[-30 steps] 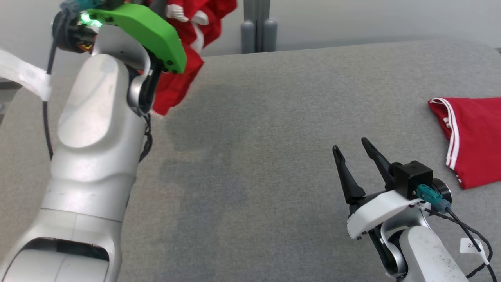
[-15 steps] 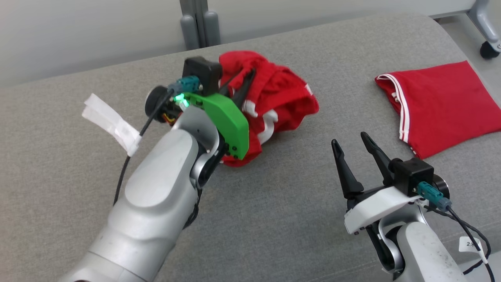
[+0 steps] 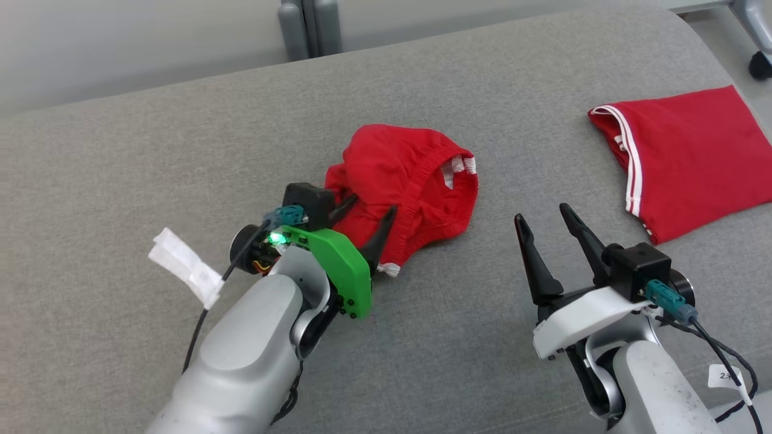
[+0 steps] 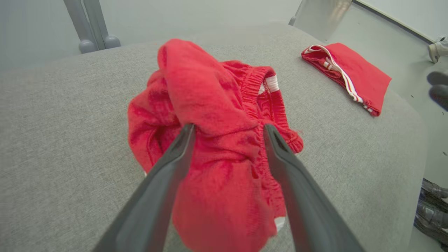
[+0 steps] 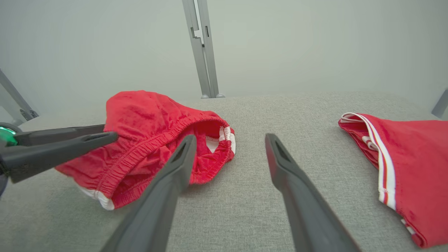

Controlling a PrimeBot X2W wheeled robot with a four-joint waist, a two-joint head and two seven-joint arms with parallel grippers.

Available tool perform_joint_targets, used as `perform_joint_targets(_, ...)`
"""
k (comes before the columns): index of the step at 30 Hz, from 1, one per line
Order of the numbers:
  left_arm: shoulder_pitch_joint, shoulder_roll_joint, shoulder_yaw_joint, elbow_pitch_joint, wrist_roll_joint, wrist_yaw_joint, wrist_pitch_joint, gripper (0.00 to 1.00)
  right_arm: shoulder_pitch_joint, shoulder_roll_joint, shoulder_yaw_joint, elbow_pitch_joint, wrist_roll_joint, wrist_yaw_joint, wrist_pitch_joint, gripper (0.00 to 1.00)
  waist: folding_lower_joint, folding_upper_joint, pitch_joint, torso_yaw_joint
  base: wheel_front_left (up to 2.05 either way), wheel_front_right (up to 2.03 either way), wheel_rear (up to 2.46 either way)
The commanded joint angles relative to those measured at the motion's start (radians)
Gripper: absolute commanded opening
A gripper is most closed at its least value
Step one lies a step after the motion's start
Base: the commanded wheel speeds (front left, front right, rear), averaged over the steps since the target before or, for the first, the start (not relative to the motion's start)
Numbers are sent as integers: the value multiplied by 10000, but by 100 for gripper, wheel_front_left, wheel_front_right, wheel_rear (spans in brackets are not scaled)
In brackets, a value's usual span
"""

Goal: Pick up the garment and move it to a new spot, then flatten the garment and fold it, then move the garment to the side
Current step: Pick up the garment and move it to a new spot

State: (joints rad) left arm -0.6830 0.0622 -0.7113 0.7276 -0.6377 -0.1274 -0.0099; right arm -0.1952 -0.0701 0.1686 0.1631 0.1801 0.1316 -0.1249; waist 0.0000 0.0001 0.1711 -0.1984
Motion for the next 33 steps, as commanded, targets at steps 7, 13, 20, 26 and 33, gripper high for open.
perform_joint_targets(7, 961, 776, 852, -1019, -826, -15, -1823, 100, 397, -57, -312, -94, -93, -19, 76, 100, 0, -1, -728, 1116, 0, 0, 0)
perform_joint_targets(13, 1981, 1484, 1698, -2062, -646, 619, -2482, 100, 672, -9, -737, -172, -95, -19, 100, 100, 0, -1, -1075, 1760, 0, 0, 0)
perform_joint_targets(20, 3647, 1845, 3492, -3963, -111, 1271, -2547, 100, 955, 44, -1133, -207, -166, -19, 137, 100, 0, -1, -1409, 2310, 0, 0, 0)
perform_joint_targets(26, 5046, 1549, 4790, -5033, 765, 1107, -2549, 100, 1153, 92, -1287, -131, -122, -19, 144, 100, 0, -1, -1658, 2541, 0, 0, 0)
perform_joint_targets(33, 5983, 1208, 5735, -5210, 1498, 815, -2550, 100, 1286, 135, -1261, 0, -4, -17, 127, 100, 0, -1, -1809, 2525, 0, 0, 0)
